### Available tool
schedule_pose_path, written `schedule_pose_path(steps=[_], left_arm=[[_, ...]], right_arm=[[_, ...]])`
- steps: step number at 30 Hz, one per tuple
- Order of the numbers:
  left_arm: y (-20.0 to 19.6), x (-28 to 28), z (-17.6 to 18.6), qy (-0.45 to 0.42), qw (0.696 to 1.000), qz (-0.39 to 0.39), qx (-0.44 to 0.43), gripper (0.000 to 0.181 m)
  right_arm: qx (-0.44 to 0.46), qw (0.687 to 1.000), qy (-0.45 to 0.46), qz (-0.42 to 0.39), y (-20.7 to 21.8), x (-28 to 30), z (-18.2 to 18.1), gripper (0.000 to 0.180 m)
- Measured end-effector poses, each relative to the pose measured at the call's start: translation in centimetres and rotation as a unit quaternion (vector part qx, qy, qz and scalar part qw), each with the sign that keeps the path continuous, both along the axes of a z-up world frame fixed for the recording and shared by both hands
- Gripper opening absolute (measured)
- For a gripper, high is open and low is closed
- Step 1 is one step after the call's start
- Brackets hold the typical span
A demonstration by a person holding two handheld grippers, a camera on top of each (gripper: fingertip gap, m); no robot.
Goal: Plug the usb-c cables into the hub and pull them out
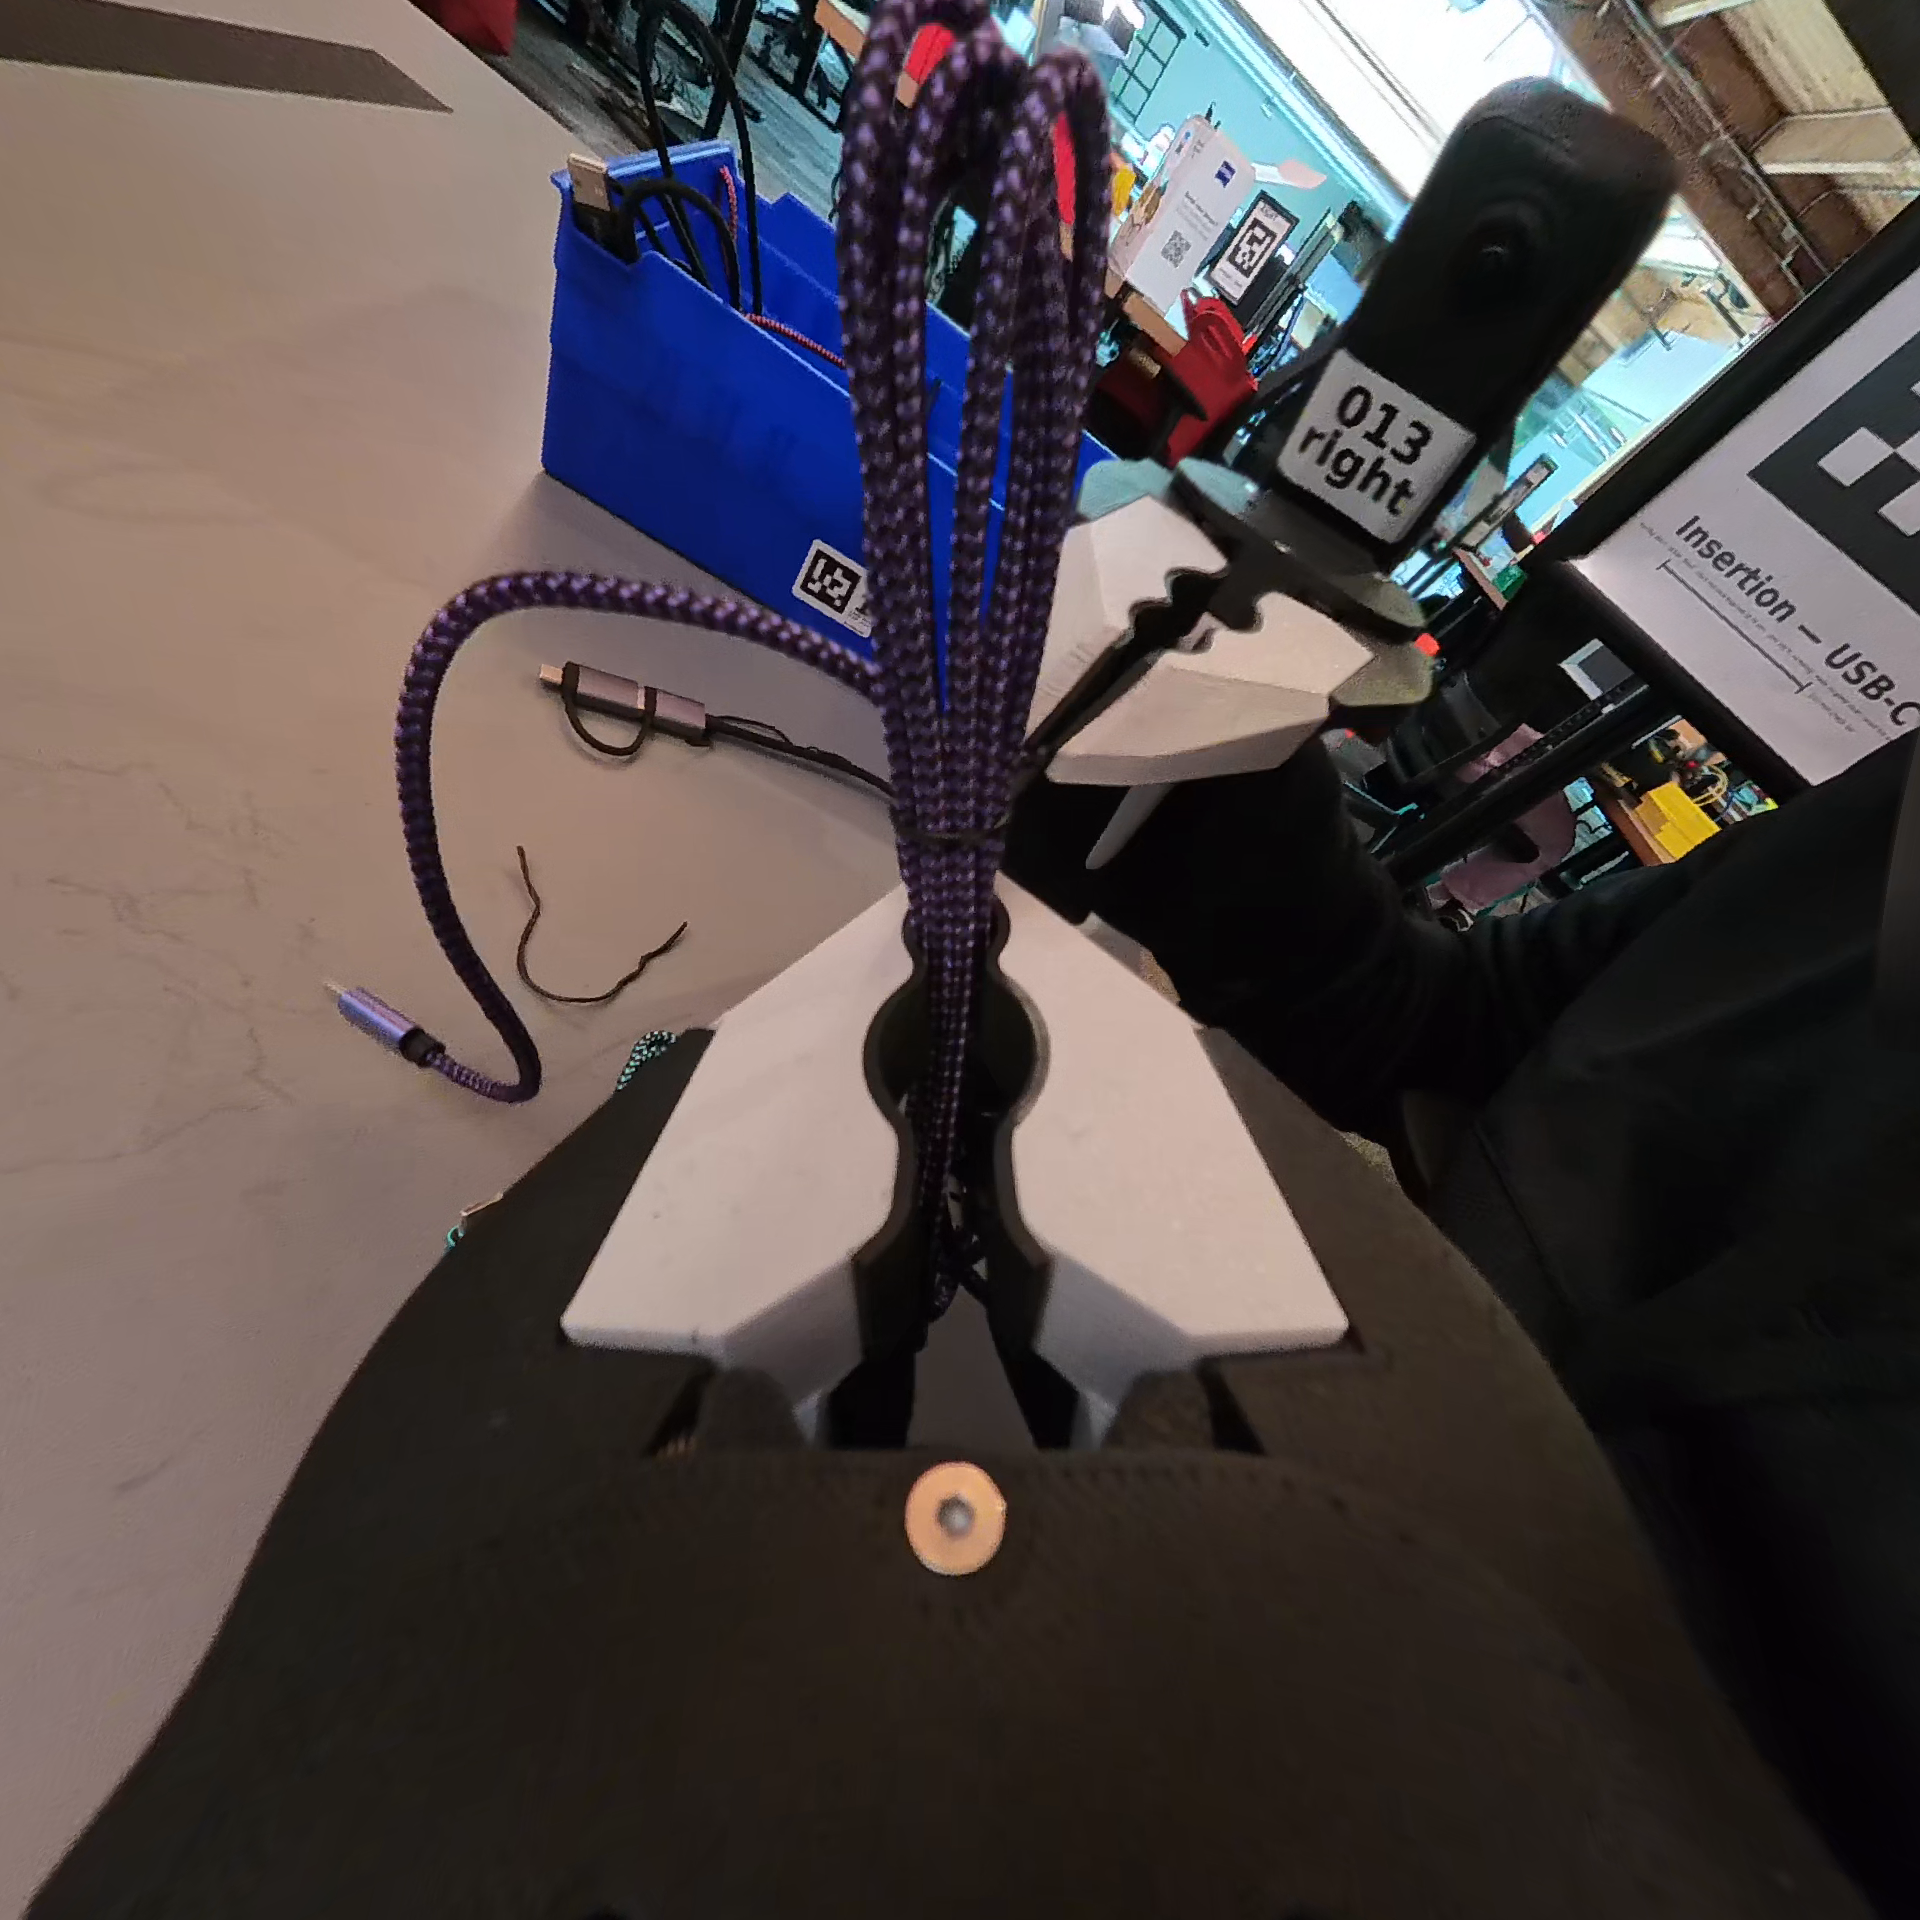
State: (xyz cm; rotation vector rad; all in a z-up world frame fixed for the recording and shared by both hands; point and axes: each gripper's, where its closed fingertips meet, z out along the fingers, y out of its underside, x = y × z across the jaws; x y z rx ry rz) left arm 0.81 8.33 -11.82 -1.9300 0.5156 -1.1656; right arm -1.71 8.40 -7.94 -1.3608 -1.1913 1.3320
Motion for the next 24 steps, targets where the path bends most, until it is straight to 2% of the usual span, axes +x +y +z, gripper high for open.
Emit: schedule_pose_path(steps=[5, 8, 10, 12, 13, 14, 15, 17, 19, 21, 24], left_arm=[[0.0, 0.1, -0.3, 0.009, 1.0, -0.003, -0.007, 0.001], [-0.2, 0.2, -0.5, -0.007, 0.999, -0.01, -0.034, 0.0], [-0.4, 0.5, -0.4, -0.034, 0.997, -0.022, -0.06, 0.0], [-0.6, 0.6, -0.4, -0.065, 0.993, -0.031, -0.092, 0.0], [-0.7, 0.7, -0.5, -0.088, 0.989, -0.037, -0.112, 0.0], [-0.7, 0.7, -0.6, -0.102, 0.986, -0.039, -0.128, 0.0], [-0.7, 0.8, -1.0, -0.1, 0.986, -0.037, -0.132, 0.0], [-0.7, 1.0, -1.2, -0.076, 0.991, -0.033, -0.106, 0.0], [-0.5, 1.1, -0.9, -0.051, 0.996, -0.024, -0.072, 0.0], [-0.3, 0.9, -1.2, -0.007, 0.999, -0.016, -0.041, 0.0], [-0.3, 0.9, -1.3, 0.023, 1.0, -0.011, -0.015, 0.0]], right_arm=[[0.069, 0.997, -0.029, -0.009, -0.1, 0.1, -0.2, 0.0], [0.182, 0.98, -0.072, -0.031, -0.1, 0.2, -0.6, 0.0], [0.327, 0.935, -0.118, -0.062, -0.1, 0.3, -0.9, 0.0], [0.498, 0.844, -0.175, -0.095, 0.0, 0.4, -1.4, 0.0], [0.538, 0.815, -0.191, -0.101, -0.1, 0.3, -1.6, 0.0], [0.548, 0.807, -0.197, -0.101, 0.0, 0.3, -1.8, 0.0], [0.542, 0.812, -0.192, -0.096, 0.0, 0.3, -2.1, 0.0], [0.475, 0.86, -0.161, -0.089, 0.0, 0.6, -1.9, 0.0], [0.341, 0.932, -0.1, -0.075, -0.3, 0.9, -0.9, 0.0], [0.163, 0.984, -0.063, -0.034, -0.3, 1.0, -0.9, 0.002], [-0.018, 1.0, -0.018, 0.0, 0.4, 1.2, -1.4, 0.007]])
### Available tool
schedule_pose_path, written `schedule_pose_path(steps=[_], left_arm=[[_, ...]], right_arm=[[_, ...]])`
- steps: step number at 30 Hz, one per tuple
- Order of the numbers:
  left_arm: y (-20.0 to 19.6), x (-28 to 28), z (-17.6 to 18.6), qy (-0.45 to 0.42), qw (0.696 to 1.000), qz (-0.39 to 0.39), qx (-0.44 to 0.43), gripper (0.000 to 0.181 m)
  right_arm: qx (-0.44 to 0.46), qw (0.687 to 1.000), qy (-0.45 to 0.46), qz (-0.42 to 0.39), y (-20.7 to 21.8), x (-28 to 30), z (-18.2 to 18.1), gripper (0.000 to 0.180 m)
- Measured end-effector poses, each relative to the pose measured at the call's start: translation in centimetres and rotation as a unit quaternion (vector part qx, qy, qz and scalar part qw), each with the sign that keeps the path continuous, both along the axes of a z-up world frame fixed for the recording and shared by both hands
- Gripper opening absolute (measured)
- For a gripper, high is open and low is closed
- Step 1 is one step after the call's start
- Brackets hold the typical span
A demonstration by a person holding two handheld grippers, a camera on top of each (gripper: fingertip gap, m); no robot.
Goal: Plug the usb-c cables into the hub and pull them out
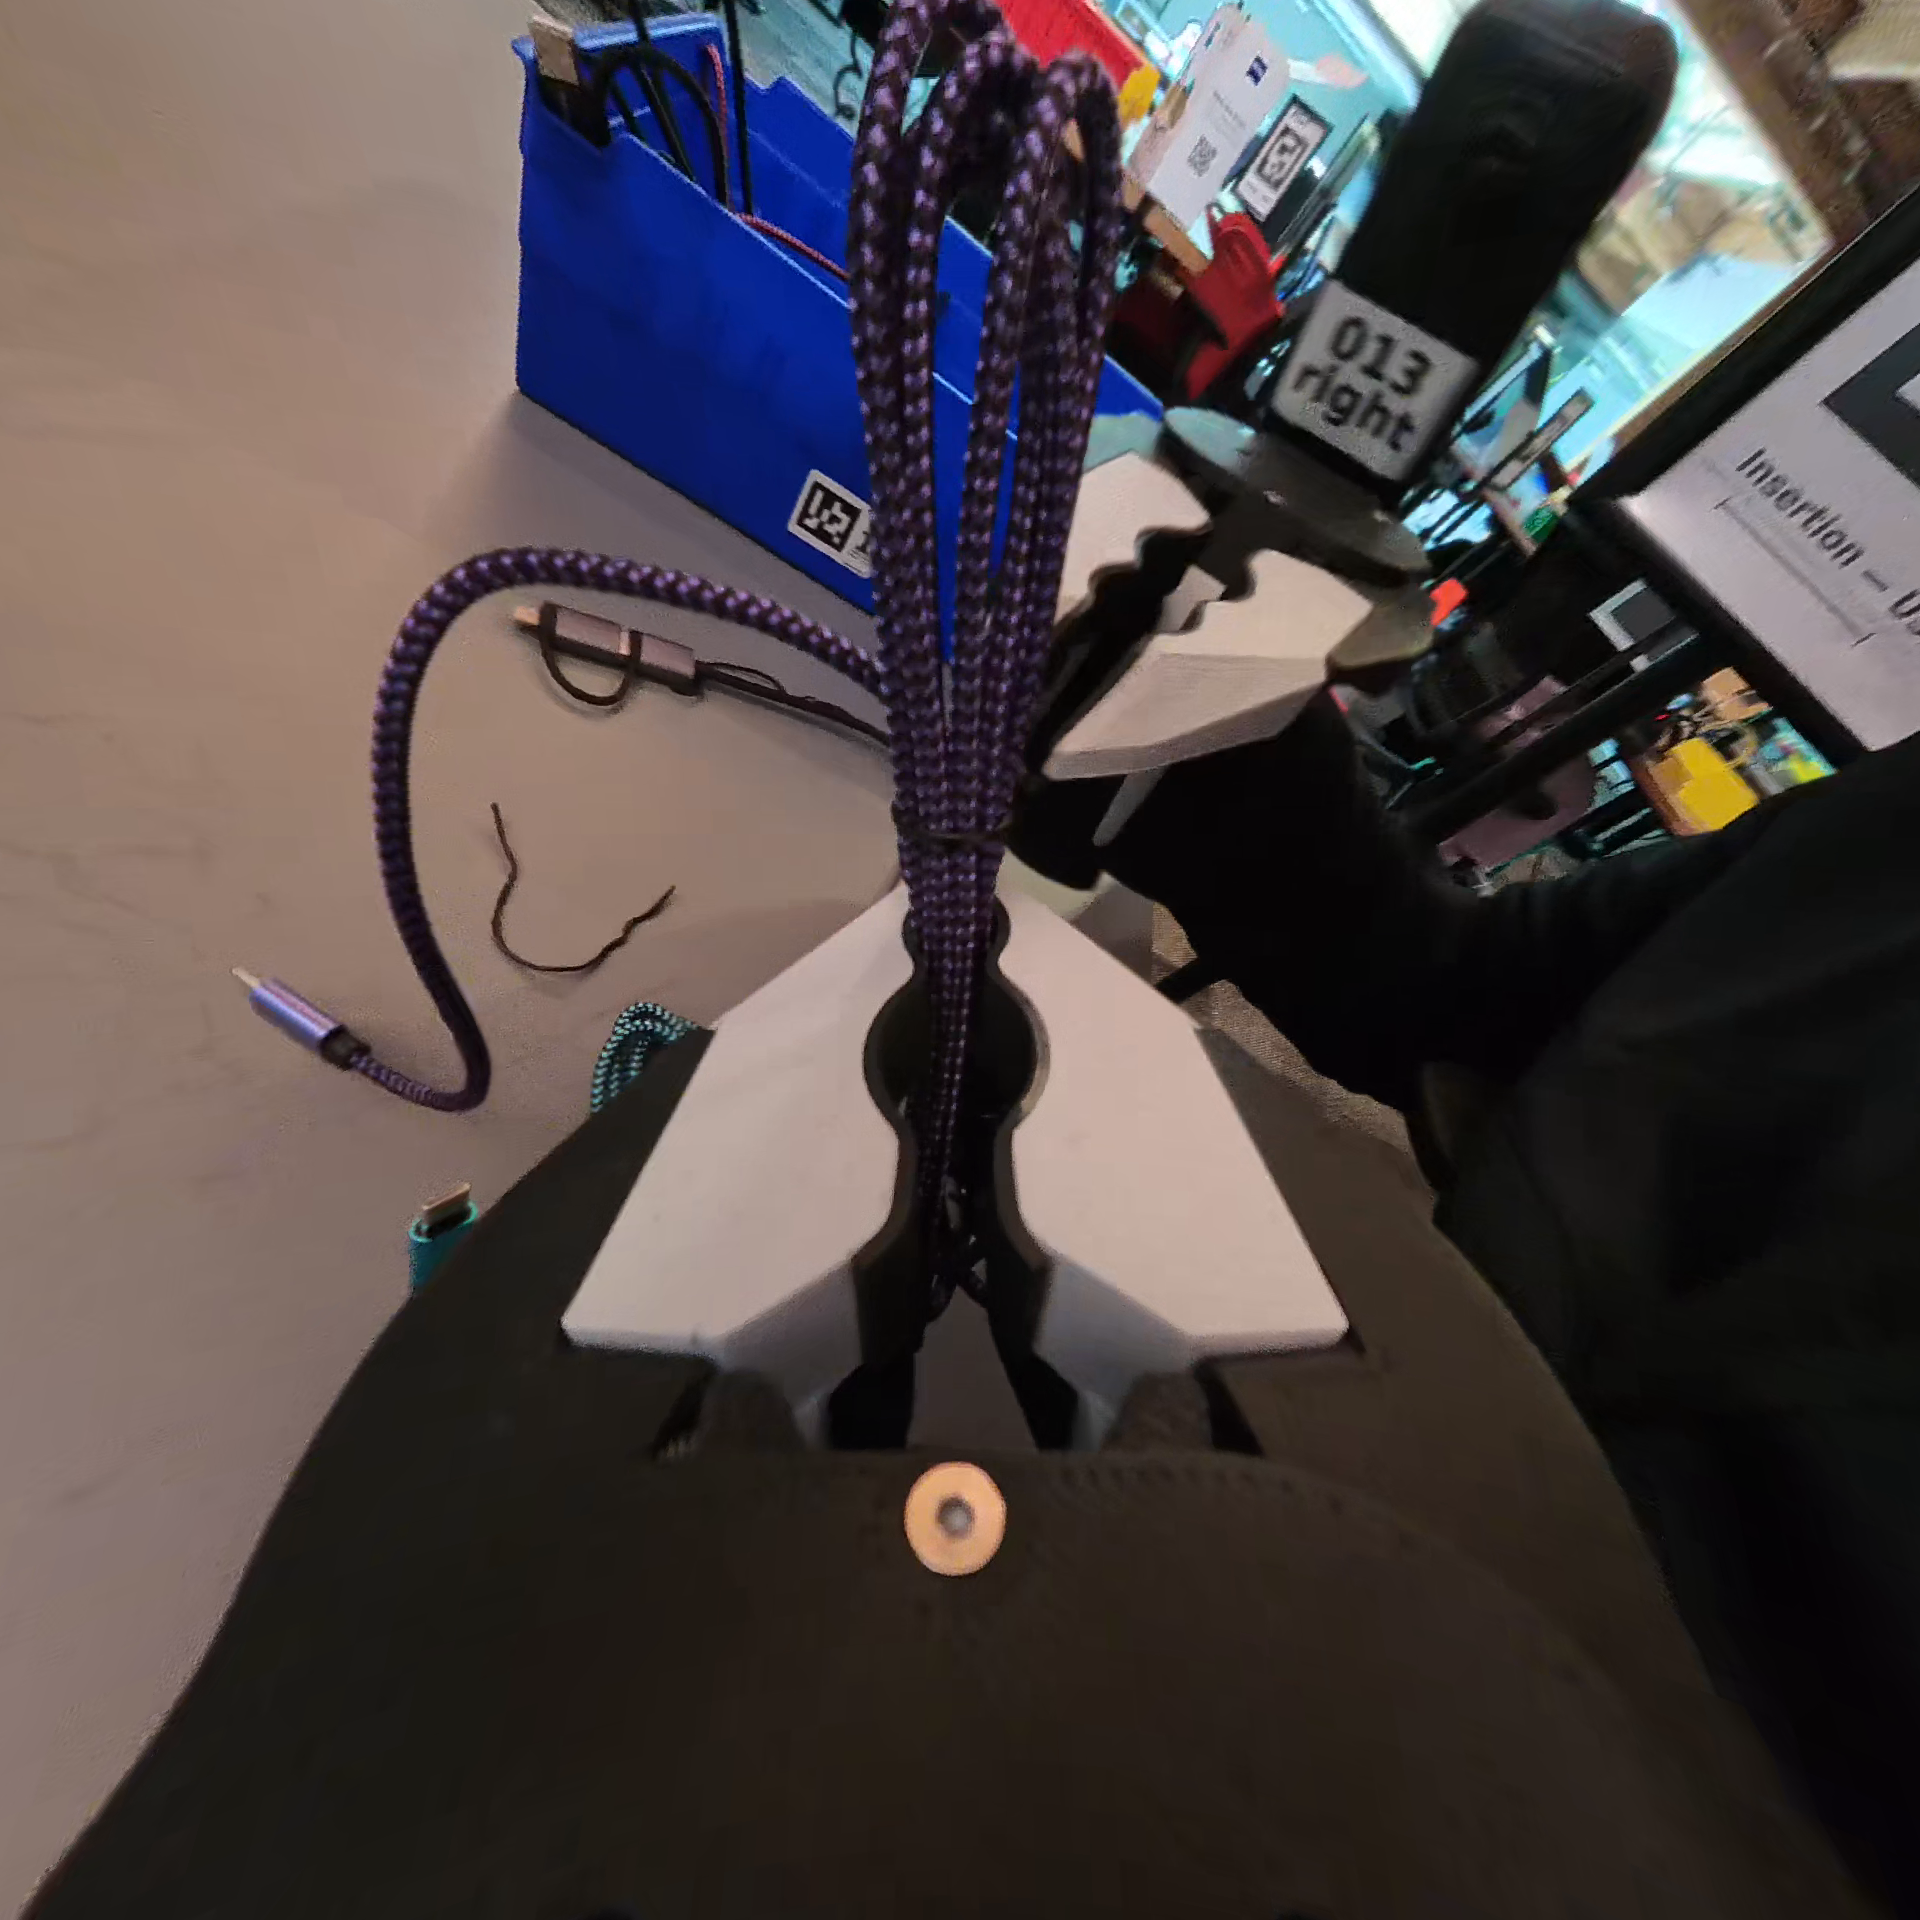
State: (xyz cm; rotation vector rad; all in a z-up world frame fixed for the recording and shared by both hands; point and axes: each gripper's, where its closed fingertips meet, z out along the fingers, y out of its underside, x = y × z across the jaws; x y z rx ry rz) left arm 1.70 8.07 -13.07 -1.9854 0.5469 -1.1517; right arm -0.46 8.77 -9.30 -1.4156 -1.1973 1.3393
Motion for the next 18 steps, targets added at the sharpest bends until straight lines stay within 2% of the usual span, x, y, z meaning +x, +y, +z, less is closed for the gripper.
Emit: schedule_pose_path(steps=[2, 4, 7, 10, 12, 15, 18], left_arm=[[0.05, -0.09, -0.06, 0.011, 1.0, 0.004, 0.009, 0.0], [0.07, -0.08, 0.05, 0.013, 1.0, 0.006, 0.016, 0.001], [0.08, -0.06, 0.04, 0.014, 1.0, 0.008, 0.018, 0.001], [0.12, -0.13, -0.01, 0.019, 1.0, 0.009, 0.02, 0.001], [0.03, -0.04, 0.12, 0.011, 1.0, 0.004, 0.013, 0.001], [-0.11, 0.0, -0.07, -0.002, 1.0, -0.003, -0.014, 0.0], [-0.49, 0.22, -0.05, -0.04, 0.998, -0.02, -0.052, 0.0]], right_arm=[[-0.082, 0.996, 0.02, 0.03, -0.33, -0.1, -0.11, 0.009], [-0.126, 0.99, 0.021, 0.051, -0.79, -0.43, -0.54, 0.006], [-0.167, 0.983, 0.042, 0.068, -1.1, -0.63, -0.23, 0.0], [-0.168, 0.982, 0.044, 0.068, -1.07, -0.66, -0.18, 0.0], [-0.139, 0.988, 0.041, 0.061, -1.12, -0.63, -0.12, 0.0], [-0.044, 0.999, 0.005, 0.028, -0.87, -0.64, -0.48, 0.0], [0.139, 0.988, -0.06, -0.022, -0.57, -0.56, -0.98, 0.0]])
